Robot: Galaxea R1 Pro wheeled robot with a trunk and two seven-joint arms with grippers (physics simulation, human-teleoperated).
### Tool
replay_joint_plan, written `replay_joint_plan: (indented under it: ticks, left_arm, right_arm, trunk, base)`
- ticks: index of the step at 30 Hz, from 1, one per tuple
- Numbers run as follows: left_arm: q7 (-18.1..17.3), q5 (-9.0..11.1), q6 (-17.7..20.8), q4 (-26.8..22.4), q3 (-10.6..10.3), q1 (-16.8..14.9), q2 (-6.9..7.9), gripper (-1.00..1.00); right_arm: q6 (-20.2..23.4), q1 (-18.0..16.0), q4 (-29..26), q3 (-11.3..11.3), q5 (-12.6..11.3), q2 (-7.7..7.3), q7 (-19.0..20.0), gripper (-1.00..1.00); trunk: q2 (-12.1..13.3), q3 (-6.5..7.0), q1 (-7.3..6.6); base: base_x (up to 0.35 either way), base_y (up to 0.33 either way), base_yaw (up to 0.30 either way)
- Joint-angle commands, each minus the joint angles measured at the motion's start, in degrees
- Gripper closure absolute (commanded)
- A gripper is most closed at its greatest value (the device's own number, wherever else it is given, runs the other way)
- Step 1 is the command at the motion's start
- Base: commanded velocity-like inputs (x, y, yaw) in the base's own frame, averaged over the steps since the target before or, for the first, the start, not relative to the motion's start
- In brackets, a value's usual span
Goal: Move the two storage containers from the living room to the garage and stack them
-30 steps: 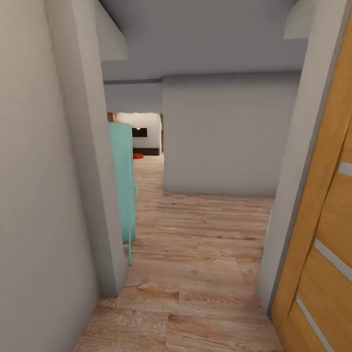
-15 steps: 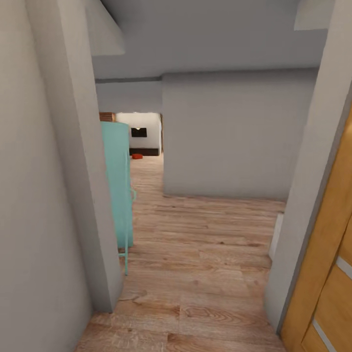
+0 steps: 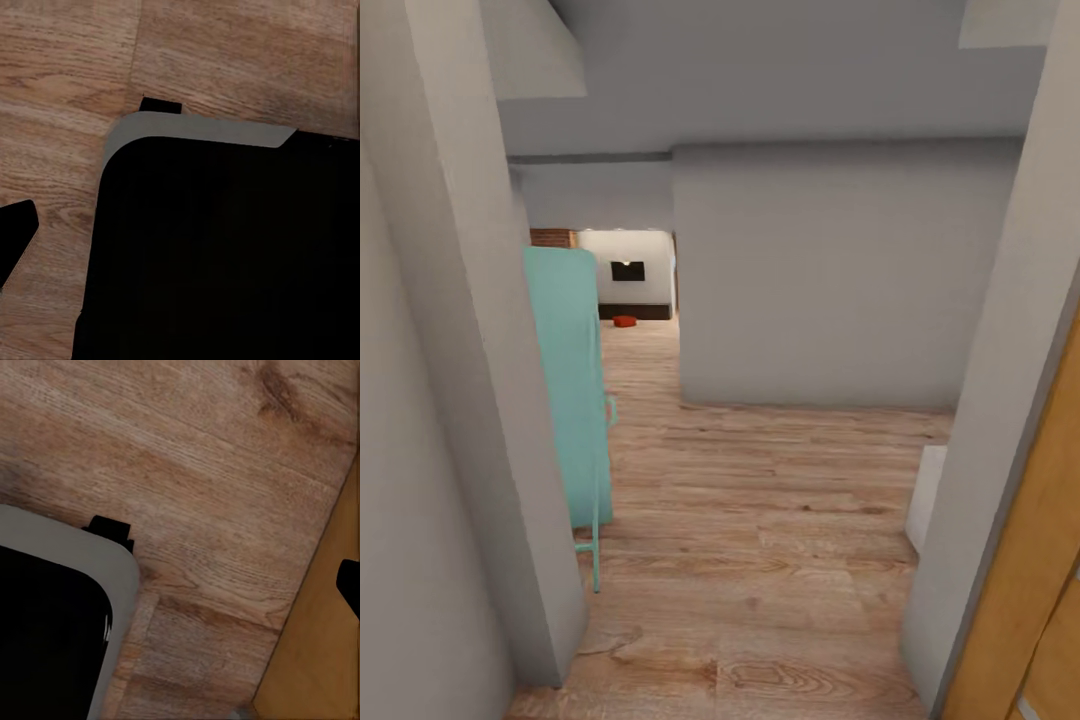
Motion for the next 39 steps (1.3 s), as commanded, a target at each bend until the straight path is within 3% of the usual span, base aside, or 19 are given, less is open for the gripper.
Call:
replay_joint_plan:
  ticks: [1, 28, 33, 39]
  left_arm:
    - [0.1, 0.4, 0.0, 0.0, 0.0, 0.0, -0.04, -1.0]
    - [0.0, 0.3, 0.1, 0.0, 0.0, 0.0, -0.17, -1.0]
    - [0.0, 0.2, 0.1, 0.1, -0.1, 0.0, -0.13, -1.0]
    - [0.0, 0.1, 0.0, 0.3, -0.1, 0.0, -0.17, -1.0]
  right_arm:
    - [-0.3, -0.1, 0.2, 0.1, 0.2, -0.01, 0.0, -1.0]
    - [0.4, -0.1, 0.2, 0.1, 0.0, 0.13, -0.2, -1.0]
    - [0.0, 0.0, 0.2, -0.3, -6.9, 0.38, -0.2, -1.0]
    - [0.4, -0.1, 0.2, -0.4, -7.9, 0.99, -0.4, -1.0]
  trunk:
    - [0.0, -0.05, 0.04]
    - [0.0, -0.05, 0.04]
    - [0.0, -0.05, 0.04]
    - [0.0, -0.05, 0.04]
  base:
    - [0.322, 0.0, -0.018]
    - [0.322, 0.0, -0.002]
    - [0.322, 0.0, 0.0]
    - [0.322, 0.0, 0.0]
